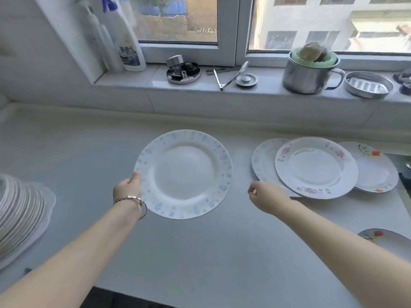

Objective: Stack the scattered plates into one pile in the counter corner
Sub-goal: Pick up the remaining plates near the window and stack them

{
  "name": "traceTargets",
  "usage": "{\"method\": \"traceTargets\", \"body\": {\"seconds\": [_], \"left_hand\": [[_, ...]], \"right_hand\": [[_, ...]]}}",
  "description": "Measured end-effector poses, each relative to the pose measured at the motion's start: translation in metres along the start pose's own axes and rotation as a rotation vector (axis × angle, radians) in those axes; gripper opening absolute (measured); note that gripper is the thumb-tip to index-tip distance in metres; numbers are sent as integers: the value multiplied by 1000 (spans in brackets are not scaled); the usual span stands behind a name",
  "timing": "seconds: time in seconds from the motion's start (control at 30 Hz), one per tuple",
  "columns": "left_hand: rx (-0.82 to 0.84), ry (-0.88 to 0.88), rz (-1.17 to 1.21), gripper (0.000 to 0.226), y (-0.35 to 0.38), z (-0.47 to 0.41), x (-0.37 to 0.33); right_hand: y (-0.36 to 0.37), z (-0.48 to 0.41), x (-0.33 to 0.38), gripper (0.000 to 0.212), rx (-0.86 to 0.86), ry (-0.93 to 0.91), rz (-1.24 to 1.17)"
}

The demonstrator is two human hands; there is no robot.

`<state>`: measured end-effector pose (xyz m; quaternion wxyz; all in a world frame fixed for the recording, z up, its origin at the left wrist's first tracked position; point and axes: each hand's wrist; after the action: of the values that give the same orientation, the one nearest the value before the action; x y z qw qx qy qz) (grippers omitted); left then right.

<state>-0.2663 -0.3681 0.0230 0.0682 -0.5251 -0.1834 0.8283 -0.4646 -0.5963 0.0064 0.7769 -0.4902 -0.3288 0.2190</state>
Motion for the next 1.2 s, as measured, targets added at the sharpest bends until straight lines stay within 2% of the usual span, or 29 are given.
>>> {"method": "traceTargets", "body": {"seconds": [0.17, 0.37, 0.5, 0.57, 0.67, 0.8, 0.9, 1.03, 1.2], "left_hand": [[-117, 3, 37, 20, -76, -59, -9], [-209, 17, 80, 20, -193, -144, -27], [-284, 137, -46, 28, -264, -186, -38], [-323, 140, -66, 30, -293, -204, -39], [-366, 82, -103, 34, -326, -228, -37], [-427, 19, -120, 39, -355, -253, -26], [-475, -48, -90, 32, -366, -271, -13], [-480, -165, -17, 25, -377, -290, -1], [-508, -167, -43, 34, -381, -303, 4]], "right_hand": [[23, -13, 105, 30, -3, -93, 50], [56, -18, 255, 27, 15, -148, 55], [73, -24, 335, 19, 21, -190, 49], [83, -27, 365, 22, 21, -215, 34], [95, -30, 399, 27, 39, -245, 32], [107, -34, 425, 18, 74, -275, 77], [111, -40, 436, 17, 74, -289, 106], [110, -46, 450, 26, 74, -303, 134], [107, -54, 463, 28, 72, -326, 141]]}}
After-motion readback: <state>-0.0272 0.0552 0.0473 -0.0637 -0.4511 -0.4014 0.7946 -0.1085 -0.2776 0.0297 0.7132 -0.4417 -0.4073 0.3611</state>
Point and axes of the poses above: each hand's wrist, its own z-axis away from the middle knuckle, its own y-axis out of the palm, x = y × z, and after that the axes turned 7 degrees about -x, right-handed
